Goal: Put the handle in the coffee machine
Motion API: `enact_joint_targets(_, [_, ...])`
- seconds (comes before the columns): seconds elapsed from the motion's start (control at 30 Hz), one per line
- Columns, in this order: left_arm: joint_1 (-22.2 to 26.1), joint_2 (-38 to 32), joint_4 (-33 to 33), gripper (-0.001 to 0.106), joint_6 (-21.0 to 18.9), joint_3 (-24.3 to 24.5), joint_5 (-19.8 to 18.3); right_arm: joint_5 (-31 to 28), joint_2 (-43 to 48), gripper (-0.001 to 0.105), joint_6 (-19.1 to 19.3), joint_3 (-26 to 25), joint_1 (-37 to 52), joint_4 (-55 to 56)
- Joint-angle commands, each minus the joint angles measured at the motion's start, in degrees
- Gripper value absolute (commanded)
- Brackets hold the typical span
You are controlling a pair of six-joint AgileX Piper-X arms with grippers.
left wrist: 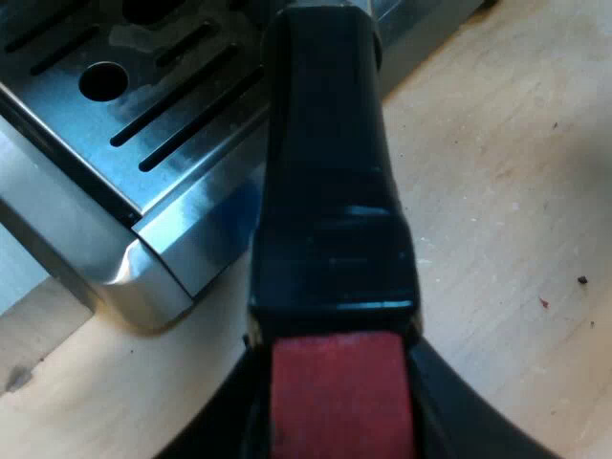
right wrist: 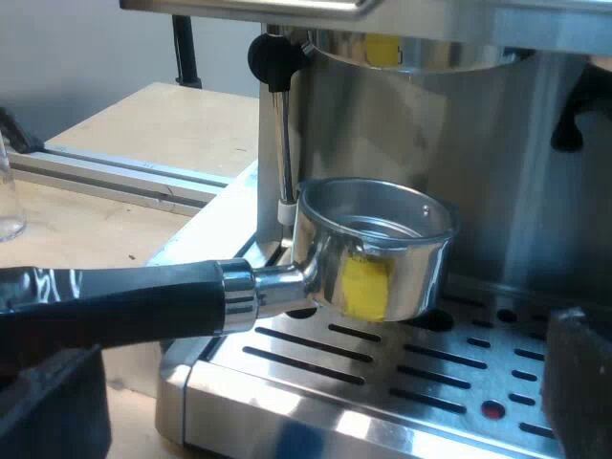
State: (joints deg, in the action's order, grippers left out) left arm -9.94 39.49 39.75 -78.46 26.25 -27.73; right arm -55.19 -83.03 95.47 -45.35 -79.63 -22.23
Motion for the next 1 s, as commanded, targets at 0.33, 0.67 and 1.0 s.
enact_joint_targets(0.33, [0.14, -0.29, -2.64, 0.000, 0.40, 0.87, -1.18, -3.13, 0.28, 0.093, -3.20, 0.03, 0.07, 0.23])
enact_joint_targets(0.67, [0.14, -0.29, -2.75, 0.000, 0.40, 0.87, -1.18, -3.25, 0.28, 0.093, -0.94, 0.03, 0.07, 2.17])
enact_joint_targets(1.0, [0.14, -0.29, -2.75, 0.000, 0.40, 0.87, -1.18, -3.06, 0.28, 0.093, -0.96, 0.03, 0.07, 4.49])
